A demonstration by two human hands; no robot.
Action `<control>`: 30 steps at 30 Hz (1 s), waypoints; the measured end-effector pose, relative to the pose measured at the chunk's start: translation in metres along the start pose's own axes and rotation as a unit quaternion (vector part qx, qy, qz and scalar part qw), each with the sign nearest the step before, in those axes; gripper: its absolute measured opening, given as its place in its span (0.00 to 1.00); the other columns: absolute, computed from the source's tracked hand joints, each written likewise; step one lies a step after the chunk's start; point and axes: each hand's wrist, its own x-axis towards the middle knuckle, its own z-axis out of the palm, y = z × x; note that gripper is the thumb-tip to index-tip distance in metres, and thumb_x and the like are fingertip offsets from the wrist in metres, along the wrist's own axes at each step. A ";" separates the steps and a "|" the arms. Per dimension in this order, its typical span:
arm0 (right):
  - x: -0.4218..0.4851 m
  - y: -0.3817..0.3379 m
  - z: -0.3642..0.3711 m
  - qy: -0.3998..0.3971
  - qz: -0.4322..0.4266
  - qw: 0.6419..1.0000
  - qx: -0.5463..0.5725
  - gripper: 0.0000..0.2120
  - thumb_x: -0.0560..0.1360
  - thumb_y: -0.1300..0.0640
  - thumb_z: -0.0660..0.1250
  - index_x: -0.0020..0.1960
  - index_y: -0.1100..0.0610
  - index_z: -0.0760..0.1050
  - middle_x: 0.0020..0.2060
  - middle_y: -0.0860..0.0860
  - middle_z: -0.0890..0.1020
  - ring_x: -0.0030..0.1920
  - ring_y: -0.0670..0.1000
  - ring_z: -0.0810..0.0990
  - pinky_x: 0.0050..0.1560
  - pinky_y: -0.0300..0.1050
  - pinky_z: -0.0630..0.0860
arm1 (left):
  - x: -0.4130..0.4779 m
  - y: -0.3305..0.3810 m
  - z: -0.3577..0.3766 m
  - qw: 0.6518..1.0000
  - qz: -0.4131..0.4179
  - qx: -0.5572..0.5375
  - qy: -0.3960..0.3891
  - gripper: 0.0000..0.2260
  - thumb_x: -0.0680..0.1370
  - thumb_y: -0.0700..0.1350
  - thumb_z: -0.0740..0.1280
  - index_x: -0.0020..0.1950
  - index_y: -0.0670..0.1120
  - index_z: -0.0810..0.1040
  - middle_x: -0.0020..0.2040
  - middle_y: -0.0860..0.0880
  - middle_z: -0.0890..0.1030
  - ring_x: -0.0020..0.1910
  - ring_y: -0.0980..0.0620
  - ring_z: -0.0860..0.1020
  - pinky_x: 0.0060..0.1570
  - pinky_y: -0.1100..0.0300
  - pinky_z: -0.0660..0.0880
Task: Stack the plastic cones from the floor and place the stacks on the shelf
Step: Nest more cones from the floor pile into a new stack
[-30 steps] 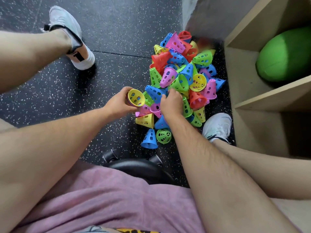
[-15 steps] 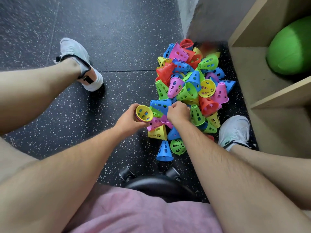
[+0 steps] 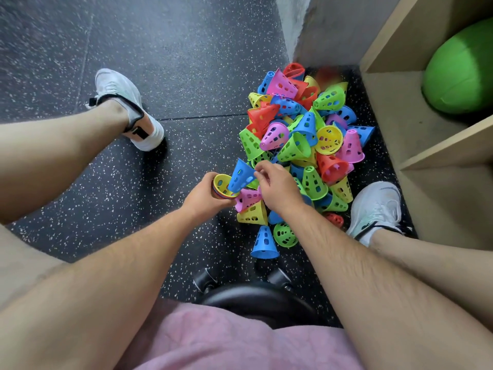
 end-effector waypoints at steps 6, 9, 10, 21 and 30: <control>-0.011 -0.001 0.006 -0.065 -0.038 0.996 -0.036 0.08 0.82 0.52 0.63 0.59 0.50 0.77 0.51 0.52 0.79 0.51 0.52 0.76 0.52 0.48 0.74 | -0.004 0.007 0.000 1.000 0.008 0.001 -0.022 0.29 0.70 0.51 0.82 0.64 0.56 0.70 0.51 0.60 0.80 0.49 0.61 0.80 0.45 0.67 0.72; -0.022 -0.002 0.010 -0.089 -0.050 0.995 -0.021 0.09 0.81 0.55 0.64 0.59 0.51 0.78 0.54 0.49 0.80 0.54 0.50 0.77 0.56 0.47 0.74 | -0.005 0.007 0.002 1.000 0.013 0.007 -0.027 0.31 0.69 0.53 0.82 0.67 0.54 0.71 0.53 0.60 0.81 0.51 0.59 0.80 0.47 0.63 0.73; -0.027 -0.004 0.012 -0.094 -0.050 0.994 -0.012 0.10 0.80 0.57 0.64 0.60 0.52 0.79 0.55 0.49 0.80 0.56 0.49 0.77 0.59 0.46 0.73 | -0.006 0.008 0.003 0.999 0.016 0.004 -0.029 0.31 0.68 0.53 0.83 0.66 0.54 0.72 0.53 0.60 0.81 0.51 0.61 0.80 0.48 0.63 0.73; -0.053 0.008 0.015 -0.038 0.090 0.990 -0.104 0.12 0.81 0.50 0.63 0.52 0.59 0.74 0.49 0.52 0.76 0.48 0.53 0.76 0.48 0.49 0.74 | -0.013 0.005 0.006 0.996 0.023 0.044 -0.069 0.33 0.67 0.52 0.84 0.66 0.54 0.71 0.55 0.58 0.83 0.55 0.55 0.82 0.58 0.52 0.79; -0.042 -0.002 0.023 -0.108 0.095 0.919 -0.367 0.10 0.81 0.51 0.63 0.51 0.56 0.80 0.41 0.51 0.77 0.48 0.56 0.81 0.37 0.45 0.70 | -0.016 0.003 0.006 0.994 0.023 0.063 -0.084 0.33 0.66 0.53 0.84 0.66 0.53 0.71 0.54 0.57 0.82 0.54 0.54 0.82 0.57 0.53 0.79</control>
